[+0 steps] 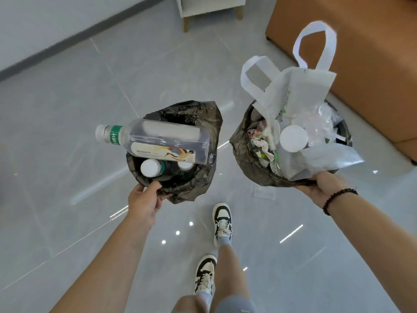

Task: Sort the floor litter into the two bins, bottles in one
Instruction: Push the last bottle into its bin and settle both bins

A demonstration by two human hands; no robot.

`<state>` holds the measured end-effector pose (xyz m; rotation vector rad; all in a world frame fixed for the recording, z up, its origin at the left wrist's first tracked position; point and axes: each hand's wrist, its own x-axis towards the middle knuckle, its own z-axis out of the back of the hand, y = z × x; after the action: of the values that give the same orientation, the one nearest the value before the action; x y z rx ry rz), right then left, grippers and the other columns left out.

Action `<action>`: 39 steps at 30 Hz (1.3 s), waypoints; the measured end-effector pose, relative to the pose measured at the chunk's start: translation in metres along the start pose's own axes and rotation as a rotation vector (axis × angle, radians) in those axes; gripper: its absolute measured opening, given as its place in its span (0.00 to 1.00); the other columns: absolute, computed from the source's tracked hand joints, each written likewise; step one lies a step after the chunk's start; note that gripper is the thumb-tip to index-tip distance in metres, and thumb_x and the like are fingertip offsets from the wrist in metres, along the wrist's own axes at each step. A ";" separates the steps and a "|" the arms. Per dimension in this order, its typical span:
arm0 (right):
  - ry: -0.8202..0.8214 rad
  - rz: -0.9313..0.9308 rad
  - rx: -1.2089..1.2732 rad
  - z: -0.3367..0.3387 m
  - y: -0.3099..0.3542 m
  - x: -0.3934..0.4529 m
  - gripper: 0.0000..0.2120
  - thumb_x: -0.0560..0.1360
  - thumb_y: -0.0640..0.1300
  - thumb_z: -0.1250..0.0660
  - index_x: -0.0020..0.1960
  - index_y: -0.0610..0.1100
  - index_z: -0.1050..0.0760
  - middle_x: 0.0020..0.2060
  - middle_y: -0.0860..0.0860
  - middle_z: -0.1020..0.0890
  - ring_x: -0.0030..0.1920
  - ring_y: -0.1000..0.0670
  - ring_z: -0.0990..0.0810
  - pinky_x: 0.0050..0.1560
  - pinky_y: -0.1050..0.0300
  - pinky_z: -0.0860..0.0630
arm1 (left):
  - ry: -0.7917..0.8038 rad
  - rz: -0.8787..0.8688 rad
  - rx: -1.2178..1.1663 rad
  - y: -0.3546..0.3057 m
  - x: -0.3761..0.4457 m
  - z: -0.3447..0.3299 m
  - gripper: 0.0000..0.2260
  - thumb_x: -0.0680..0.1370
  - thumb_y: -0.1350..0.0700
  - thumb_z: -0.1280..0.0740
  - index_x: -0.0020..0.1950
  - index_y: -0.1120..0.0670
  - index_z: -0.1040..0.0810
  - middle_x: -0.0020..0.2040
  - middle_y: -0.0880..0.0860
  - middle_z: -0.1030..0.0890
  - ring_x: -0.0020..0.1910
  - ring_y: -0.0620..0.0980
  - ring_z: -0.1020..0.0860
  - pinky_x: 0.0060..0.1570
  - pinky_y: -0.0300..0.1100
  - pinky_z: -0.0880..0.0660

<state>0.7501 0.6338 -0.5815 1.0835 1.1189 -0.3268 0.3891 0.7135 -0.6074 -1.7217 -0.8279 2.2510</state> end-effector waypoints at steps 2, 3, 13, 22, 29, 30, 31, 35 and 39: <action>0.019 -0.019 -0.041 -0.025 0.022 0.003 0.19 0.79 0.29 0.47 0.67 0.42 0.31 0.56 0.43 0.22 0.47 0.45 0.20 0.30 0.50 0.18 | -0.029 -0.001 -0.057 -0.021 0.005 -0.010 0.15 0.76 0.64 0.35 0.62 0.57 0.26 0.55 0.59 0.18 0.41 0.54 0.16 0.18 0.30 0.35; 0.026 -0.022 -0.049 -0.038 0.031 0.003 0.19 0.79 0.29 0.47 0.67 0.41 0.31 0.56 0.43 0.22 0.47 0.45 0.20 0.30 0.49 0.18 | -0.054 0.004 -0.076 -0.029 0.007 -0.014 0.16 0.76 0.64 0.35 0.64 0.57 0.26 0.55 0.59 0.19 0.41 0.54 0.16 0.18 0.30 0.35; 0.106 -0.021 -0.082 -0.174 0.107 0.017 0.19 0.79 0.28 0.48 0.65 0.40 0.30 0.51 0.44 0.21 0.44 0.44 0.20 0.40 0.44 0.20 | -0.112 0.050 -0.191 -0.121 0.047 -0.029 0.12 0.77 0.64 0.37 0.61 0.58 0.27 0.56 0.60 0.19 0.43 0.55 0.16 0.19 0.29 0.34; 0.036 -0.046 0.016 -0.249 0.067 0.117 0.14 0.79 0.28 0.46 0.59 0.39 0.29 0.54 0.42 0.22 0.48 0.42 0.21 0.54 0.43 0.24 | -0.095 0.010 -0.092 -0.144 0.155 -0.067 0.15 0.77 0.63 0.35 0.64 0.58 0.27 0.53 0.59 0.18 0.43 0.54 0.16 0.20 0.30 0.32; -0.053 -0.074 -0.008 -0.245 -0.013 0.248 0.19 0.79 0.28 0.47 0.67 0.38 0.32 0.56 0.41 0.23 0.58 0.39 0.23 0.58 0.39 0.25 | -0.031 0.020 -0.072 -0.098 0.268 -0.105 0.08 0.77 0.64 0.37 0.56 0.56 0.26 0.51 0.58 0.18 0.41 0.54 0.16 0.20 0.29 0.34; -0.058 -0.067 -0.022 -0.244 -0.021 0.267 0.19 0.79 0.28 0.48 0.68 0.38 0.32 0.58 0.41 0.23 0.57 0.38 0.23 0.57 0.39 0.24 | -0.025 0.012 -0.075 -0.092 0.282 -0.111 0.07 0.78 0.64 0.37 0.54 0.56 0.26 0.51 0.58 0.18 0.40 0.53 0.16 0.19 0.29 0.35; -0.062 -0.068 -0.016 -0.240 -0.035 0.284 0.19 0.79 0.28 0.48 0.67 0.38 0.32 0.58 0.41 0.23 0.55 0.38 0.23 0.54 0.39 0.23 | -0.022 0.008 -0.071 -0.080 0.298 -0.116 0.07 0.78 0.64 0.37 0.54 0.56 0.27 0.51 0.58 0.19 0.39 0.53 0.16 0.19 0.28 0.35; -0.020 -0.068 -0.030 -0.223 -0.078 0.333 0.14 0.80 0.30 0.48 0.60 0.40 0.29 0.54 0.42 0.22 0.52 0.40 0.23 0.48 0.42 0.23 | -0.021 -0.011 -0.056 -0.042 0.345 -0.129 0.09 0.78 0.65 0.37 0.57 0.57 0.28 0.52 0.59 0.20 0.38 0.54 0.17 0.19 0.28 0.35; 0.018 -0.074 -0.055 -0.207 -0.110 0.365 0.15 0.80 0.29 0.49 0.60 0.39 0.29 0.54 0.42 0.22 0.50 0.40 0.22 0.42 0.42 0.23 | -0.009 -0.042 -0.056 -0.014 0.379 -0.133 0.08 0.77 0.64 0.37 0.56 0.57 0.27 0.48 0.59 0.18 0.32 0.52 0.16 0.19 0.28 0.35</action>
<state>0.7230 0.8551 -0.9534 1.0003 1.1793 -0.3434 0.3941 0.9439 -0.9371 -1.7031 -0.9284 2.2301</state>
